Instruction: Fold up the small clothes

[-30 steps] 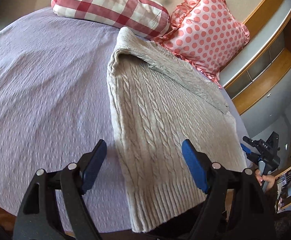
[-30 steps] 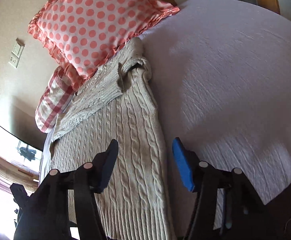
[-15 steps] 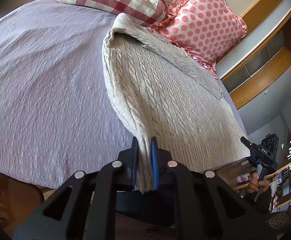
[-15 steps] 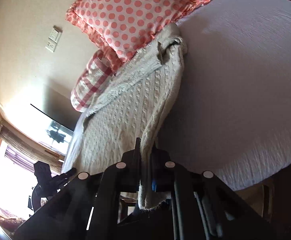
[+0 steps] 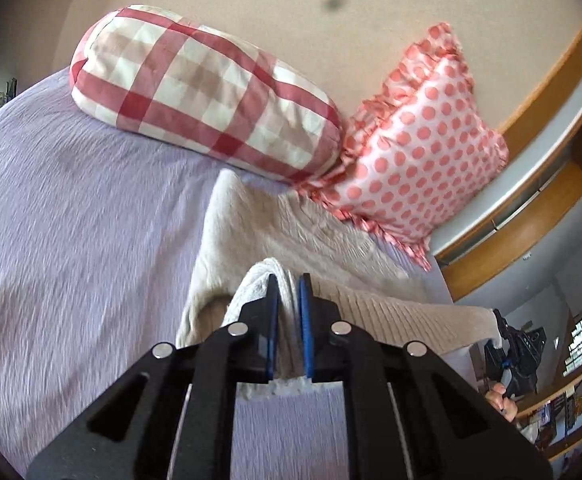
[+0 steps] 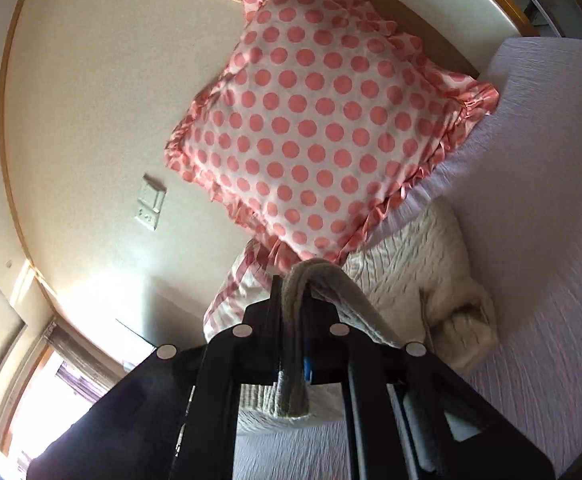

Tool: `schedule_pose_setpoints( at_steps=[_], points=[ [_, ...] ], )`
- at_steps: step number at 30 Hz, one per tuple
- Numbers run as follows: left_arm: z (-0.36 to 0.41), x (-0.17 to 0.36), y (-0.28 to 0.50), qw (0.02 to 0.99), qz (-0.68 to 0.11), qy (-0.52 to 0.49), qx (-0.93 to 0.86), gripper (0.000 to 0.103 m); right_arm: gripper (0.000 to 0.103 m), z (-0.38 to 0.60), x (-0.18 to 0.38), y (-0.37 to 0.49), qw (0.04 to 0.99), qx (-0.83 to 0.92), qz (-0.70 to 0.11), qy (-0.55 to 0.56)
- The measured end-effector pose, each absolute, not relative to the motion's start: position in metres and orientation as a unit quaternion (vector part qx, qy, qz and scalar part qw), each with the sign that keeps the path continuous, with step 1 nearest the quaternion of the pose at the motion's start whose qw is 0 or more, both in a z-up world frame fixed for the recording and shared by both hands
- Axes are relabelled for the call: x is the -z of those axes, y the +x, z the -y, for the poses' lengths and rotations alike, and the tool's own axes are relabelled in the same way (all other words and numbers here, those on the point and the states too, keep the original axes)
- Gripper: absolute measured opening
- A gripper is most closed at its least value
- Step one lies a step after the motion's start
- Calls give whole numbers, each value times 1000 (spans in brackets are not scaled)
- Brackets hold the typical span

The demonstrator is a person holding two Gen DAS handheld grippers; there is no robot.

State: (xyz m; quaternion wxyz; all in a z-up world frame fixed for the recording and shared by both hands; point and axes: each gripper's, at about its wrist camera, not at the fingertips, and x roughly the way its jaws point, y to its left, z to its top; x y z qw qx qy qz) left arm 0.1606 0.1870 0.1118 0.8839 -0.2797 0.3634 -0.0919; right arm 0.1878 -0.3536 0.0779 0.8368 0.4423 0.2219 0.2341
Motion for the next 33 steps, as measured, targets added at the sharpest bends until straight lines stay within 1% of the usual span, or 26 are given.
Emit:
schedule_pose_setpoints(
  at_steps=[4, 8, 10, 11, 12, 13, 14, 15, 16, 17, 18, 19, 20, 22, 26, 29, 33],
  points=[
    [-185, -92, 252, 874, -399, -273, 37, 9, 8, 344, -62, 274, 843, -172, -269, 433],
    [-181, -61, 322, 860, -436, -263, -13, 9, 8, 333, -35, 338, 852, -87, -327, 399],
    [-185, -47, 342, 849, -449, -278, -27, 11, 9, 332, -20, 359, 832, -74, -362, 413],
    [-188, -45, 347, 847, -447, -287, -27, 13, 9, 332, -13, 365, 821, -72, -377, 423],
    [-190, -47, 351, 846, -445, -292, -25, 14, 9, 333, -10, 369, 810, -72, -387, 434],
    [-194, -52, 352, 851, -436, -290, -25, 15, 12, 334, -10, 371, 803, -80, -387, 445],
    [-199, -59, 353, 858, -426, -285, -32, 25, 16, 337, -11, 372, 799, -92, -382, 455],
    [-206, -68, 351, 865, -412, -284, -39, 31, 28, 340, -15, 371, 795, -113, -367, 470],
    [-215, -77, 348, 872, -392, -289, -42, 41, 47, 344, -19, 366, 793, -136, -340, 487],
    [-223, -86, 344, 877, -376, -296, -42, 45, 60, 348, -26, 359, 801, -141, -309, 494],
    [-230, -93, 339, 881, -362, -301, -39, 46, 81, 353, -35, 349, 814, -138, -275, 493],
    [-233, -98, 332, 884, -354, -304, -33, 48, 85, 356, -43, 338, 827, -140, -244, 488],
    [-234, -102, 325, 886, -349, -304, -25, 50, 85, 356, -50, 331, 835, -146, -229, 478],
    [-229, -106, 314, 890, -348, -294, -7, 53, 85, 348, -58, 322, 845, -163, -238, 450],
    [-204, -98, 301, 886, -375, -269, 47, 55, 85, 311, -58, 316, 848, -203, -301, 387],
    [-170, -84, 300, 880, -405, -233, 81, 58, 85, 278, -48, 319, 845, -211, -355, 338],
    [-141, -61, 314, 875, -448, -174, 46, 58, 85, 251, -33, 318, 846, -207, -394, 294]
  ],
)
